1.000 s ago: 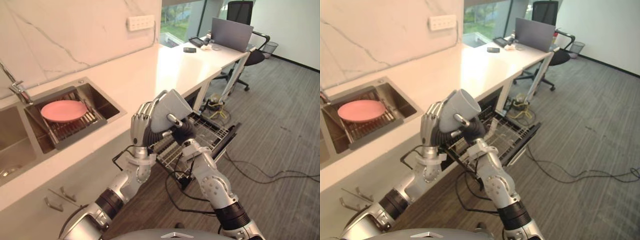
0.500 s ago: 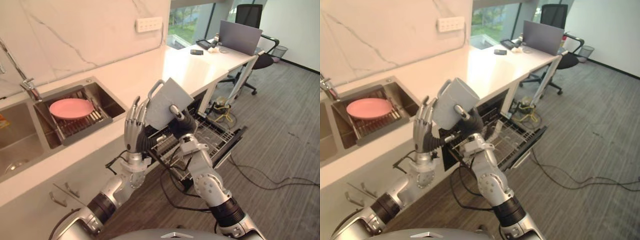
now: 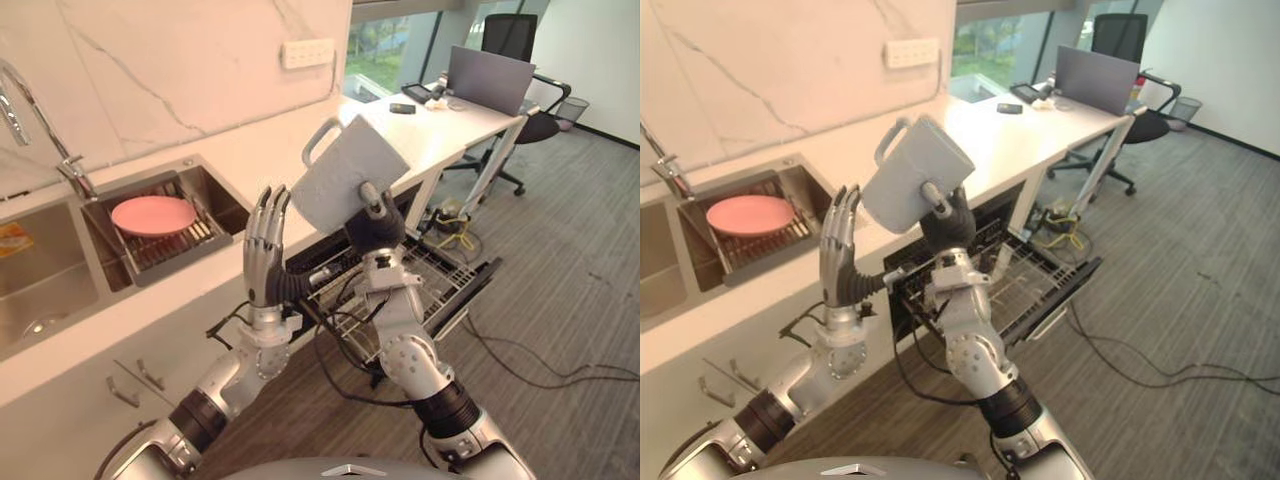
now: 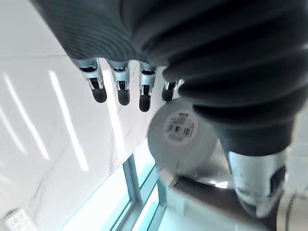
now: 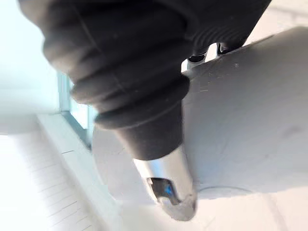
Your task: Walk over to the sink, pick up the cup, carry it to the dishwasher, place the cup inside the dishwasher, then close the dishwasher door
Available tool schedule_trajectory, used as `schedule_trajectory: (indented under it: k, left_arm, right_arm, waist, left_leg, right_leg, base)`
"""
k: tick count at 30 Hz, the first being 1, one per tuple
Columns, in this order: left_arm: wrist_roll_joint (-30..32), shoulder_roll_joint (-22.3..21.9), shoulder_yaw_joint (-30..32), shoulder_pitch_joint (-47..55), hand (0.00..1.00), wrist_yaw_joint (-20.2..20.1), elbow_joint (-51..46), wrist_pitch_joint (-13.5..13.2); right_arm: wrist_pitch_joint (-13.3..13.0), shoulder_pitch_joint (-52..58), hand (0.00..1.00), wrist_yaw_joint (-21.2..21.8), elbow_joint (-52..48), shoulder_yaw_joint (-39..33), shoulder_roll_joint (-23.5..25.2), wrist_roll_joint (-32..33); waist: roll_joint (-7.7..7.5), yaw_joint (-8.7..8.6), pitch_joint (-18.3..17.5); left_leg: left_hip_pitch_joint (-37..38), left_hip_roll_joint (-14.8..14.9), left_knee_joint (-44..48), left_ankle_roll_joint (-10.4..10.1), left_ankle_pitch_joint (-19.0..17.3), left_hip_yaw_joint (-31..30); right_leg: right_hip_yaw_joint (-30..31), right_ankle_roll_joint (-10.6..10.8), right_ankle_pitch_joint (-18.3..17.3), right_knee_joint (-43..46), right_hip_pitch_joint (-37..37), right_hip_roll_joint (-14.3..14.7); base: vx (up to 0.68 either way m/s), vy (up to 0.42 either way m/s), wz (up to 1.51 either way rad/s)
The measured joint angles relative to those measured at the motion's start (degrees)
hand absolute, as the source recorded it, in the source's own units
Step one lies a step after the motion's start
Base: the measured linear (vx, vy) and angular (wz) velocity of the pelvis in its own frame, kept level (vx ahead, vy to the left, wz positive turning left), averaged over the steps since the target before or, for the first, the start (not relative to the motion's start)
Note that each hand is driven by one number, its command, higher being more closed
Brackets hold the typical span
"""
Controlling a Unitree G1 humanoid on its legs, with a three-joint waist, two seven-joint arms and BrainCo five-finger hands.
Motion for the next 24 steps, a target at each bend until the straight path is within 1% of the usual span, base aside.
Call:
schedule_trajectory:
  k: [1,2,3,4,5,8,10,11,12,13,14,15,16,17,18,19,20,21,22,23,24]
  left_arm:
    - [-0.7,-0.8,-0.7,2.2,0.00,-1.9,3.7,1.3]
    - [-1.8,-1.9,-0.7,4.2,0.00,-3.4,6.0,2.4]
    - [-2.4,-2.2,-0.4,4.9,0.00,-3.7,6.4,2.8]
    - [-2.9,-2.4,0.4,5.4,0.00,-3.9,6.5,3.1]
    - [-3.4,-2.5,1.9,5.2,0.00,-4.0,6.3,3.1]
    - [-4.9,-3.2,5.1,4.5,0.00,-5.0,4.5,3.1]
    - [-7.1,-4.6,7.3,4.1,0.00,-7.5,3.3,1.7]
    - [-8.5,-4.8,7.4,4.1,0.00,-8.8,3.1,1.0]
    - [-11.1,-4.8,7.2,4.2,0.00,-12.3,2.5,-0.9]
    - [-14.9,-4.9,6.6,4.3,0.00,-16.9,2.1,-2.9]
    - [-17.3,-4.9,5.9,4.3,0.00,-19.2,2.1,-3.6]
    - [-25.3,-4.9,3.9,4.6,0.00,-26.5,1.9,-4.3]
    - [-33.0,-5.2,1.5,5.5,0.00,-34.2,1.9,-4.1]
    - [-36.8,-5.3,0.1,6.2,0.00,-38.1,2.0,-3.5]
    - [-44.1,-5.7,-2.2,7.8,0.00,-45.6,2.2,-1.7]
    - [-49.6,-6.0,-4.5,9.9,0.00,-52.6,2.4,0.3]
    - [-51.5,-6.2,-5.4,11.0,0.00,-55.7,2.4,1.1]
    - [-54.4,-6.3,-6.5,12.4,0.00,-60.1,2.5,2.3]
    - [-57.8,-6.4,-6.8,14.2,0.00,-65.5,2.7,4.2]
    - [-58.8,-6.3,-6.6,14.6,0.00,-67.0,2.8,4.9]
    - [-60.8,-5.9,-5.7,15.2,0.00,-69.6,3.2,6.4]
  right_arm:
    - [-3.0,-3.1,1.00,1.0,-2.7,-2.3,2.0,0.0]
    - [-5.7,-5.2,1.00,2.4,-5.9,-5.1,2.9,-0.1]
    - [-6.9,-5.9,1.00,2.6,-7.2,-6.4,2.9,-0.2]
    - [-8.8,-6.2,1.00,3.1,-9.0,-8.7,2.7,-0.2]
    - [-10.3,-5.5,1.00,3.7,-9.6,-10.6,2.7,-0.2]
    - [-12.1,-2.1,1.00,3.8,-9.7,-14.0,2.6,0.0]
    - [-13.3,1.5,1.00,3.8,-9.8,-17.5,2.5,0.7]
    - [-13.5,2.2,1.00,3.8,-9.8,-18.6,2.5,0.7]
    - [-13.6,3.2,1.00,3.8,-9.9,-20.3,2.4,0.7]
    - [-13.5,4.0,1.00,3.8,-9.9,-21.9,2.2,0.7]
    - [-13.4,4.3,1.00,3.8,-9.9,-22.5,2.2,0.6]
    - [-13.0,5.4,1.00,3.7,-10.0,-23.9,2.2,0.3]
    - [-11.8,6.6,1.00,3.5,-10.0,-25.5,2.2,-0.9]
    - [-11.1,7.4,1.00,3.1,-9.9,-26.3,2.2,-1.8]
    - [-9.3,8.7,1.00,1.9,-9.6,-28.0,2.1,-4.3]
    - [-7.2,9.8,1.00,1.2,-7.9,-29.8,1.9,-7.1]
    - [-5.9,10.4,1.00,0.7,-6.9,-30.8,1.5,-8.3]
    - [-4.0,11.5,1.00,0.1,-4.8,-32.2,0.4,-10.2]
    - [-0.2,13.3,1.00,-0.3,0.0,-34.3,-2.3,-12.1]
    - [1.3,14.0,1.00,-0.4,1.9,-35.1,-3.3,-12.1]
    - [4.3,15.4,1.00,-0.3,5.5,-36.7,-5.0,-13.8]
  waist:
    - [0.26,-0.11,-0.1]
    - [0.22,0.23,-0.1]
    - [0.13,0.50,-0.1]
    - [-0.01,0.97,-0.2]
    - [-0.06,1.05,-0.2]
    - [-0.05,0.99,-0.2]
    - [-0.01,1.09,-0.2]
    - [0.00,1.07,-0.2]
    - [0.04,0.98,-0.2]
    - [0.07,0.81,-0.2]
    - [0.08,0.72,-0.2]
    - [0.08,0.69,-0.2]
    - [0.07,0.64,-0.2]
    - [0.07,0.62,-0.2]
    - [0.06,0.52,-0.2]
    - [0.05,0.13,-0.2]
    - [0.02,0.02,-0.2]
    - [-0.05,-0.02,-0.1]
    - [-0.22,0.03,0.0]
    - [-0.23,0.08,0.0]
    - [-0.24,0.14,0.0]
  left_leg:
    - [0.0,0.0,0.0,0.0,0.0,0.0]
    - [0.0,0.0,0.0,0.0,0.0,0.0]
    - [0.0,0.0,0.0,0.0,0.0,-0.1]
    - [0.0,0.0,0.0,0.0,0.0,-0.1]
    - [0.1,-0.1,0.0,0.1,0.1,-0.1]
    - [0.1,-0.2,-0.3,0.2,0.2,-0.1]
    - [0.1,-0.1,-0.4,0.2,0.2,-0.1]
    - [0.1,-0.1,-0.4,0.2,0.2,-0.1]
    - [0.0,-0.1,-0.4,0.2,0.2,-0.1]
    - [0.0,-0.1,-0.4,0.2,0.2,-0.1]
    - [0.0,-0.1,-0.4,0.2,0.2,-0.1]
    - [0.0,-0.1,-0.4,0.2,0.2,-0.1]
    - [0.0,-0.1,-0.4,0.1,0.1,-0.1]
    - [-0.1,-0.1,-0.4,0.1,0.1,-0.1]
    - [-0.1,-0.1,-0.4,0.1,0.1,-0.1]
    - [-0.1,-0.1,-0.4,0.1,0.0,-0.1]
    - [-0.1,-0.1,-0.4,0.1,0.0,0.0]
    - [-0.1,-0.1,-0.4,0.1,-0.1,0.0]
    - [-0.2,-0.1,-0.4,0.0,-0.1,0.0]
    - [-0.2,-0.1,-0.4,0.0,-0.1,0.0]
    - [-0.3,0.1,-0.4,0.0,-0.1,-0.1]
  right_leg:
    - [0.0,0.0,0.0,0.0,0.0,0.0]
    - [0.0,0.0,0.0,0.0,0.0,0.1]
    - [-0.1,0.0,0.0,0.0,0.0,0.1]
    - [-0.1,0.0,0.0,0.0,0.1,0.0]
    - [-0.1,0.0,0.0,0.0,0.1,-0.1]
    - [-0.1,0.3,-0.3,0.0,0.1,-0.2]
    - [-0.2,0.1,-0.8,0.0,0.1,-0.2]
    - [-0.2,0.1,-0.8,0.0,0.1,-0.2]
    - [-0.2,0.1,-0.8,0.0,0.1,-0.2]
    - [-0.2,0.1,-0.8,0.0,0.1,-0.2]
    - [-0.2,0.1,-0.8,0.0,0.1,-0.2]
    - [-0.2,0.1,-0.8,0.0,0.1,-0.2]
    - [-0.2,0.2,-0.9,0.0,0.0,-0.2]
    - [-0.2,0.3,-0.9,0.0,0.0,-0.2]
    - [-0.2,0.5,-0.9,0.0,0.0,-0.2]
    - [-0.2,0.6,-0.9,0.0,0.0,-0.2]
    - [-0.1,0.7,-0.9,0.0,0.0,-0.2]
    - [-0.1,0.7,-0.9,0.0,0.0,-0.2]
    - [-0.1,0.7,-0.9,0.0,-0.1,-0.1]
    - [-0.1,0.7,-0.9,0.0,-0.1,-0.1]
    - [-0.1,0.7,-0.9,0.0,-0.2,-0.2]
  base:
    - [0.00,0.000,0.00]
    - [0.00,0.000,0.00]
    - [0.00,0.000,0.00]
    - [0.00,0.000,0.00]
    - [0.00,0.000,0.00]
    - [0.00,0.000,0.00]
    - [0.00,0.000,0.00]
    - [0.00,0.000,0.00]
    - [0.00,0.000,0.00]
    - [0.00,0.000,0.00]
    - [0.00,0.000,0.00]
    - [0.00,0.000,0.00]
    - [0.00,0.000,0.00]
    - [0.00,0.000,0.00]
    - [0.00,0.000,0.00]
    - [0.00,0.000,0.00]
    - [0.00,0.000,0.00]
    - [0.00,0.000,0.00]
    - [0.00,0.000,0.00]
    - [0.00,0.000,0.00]
    - [0.00,0.000,0.00]
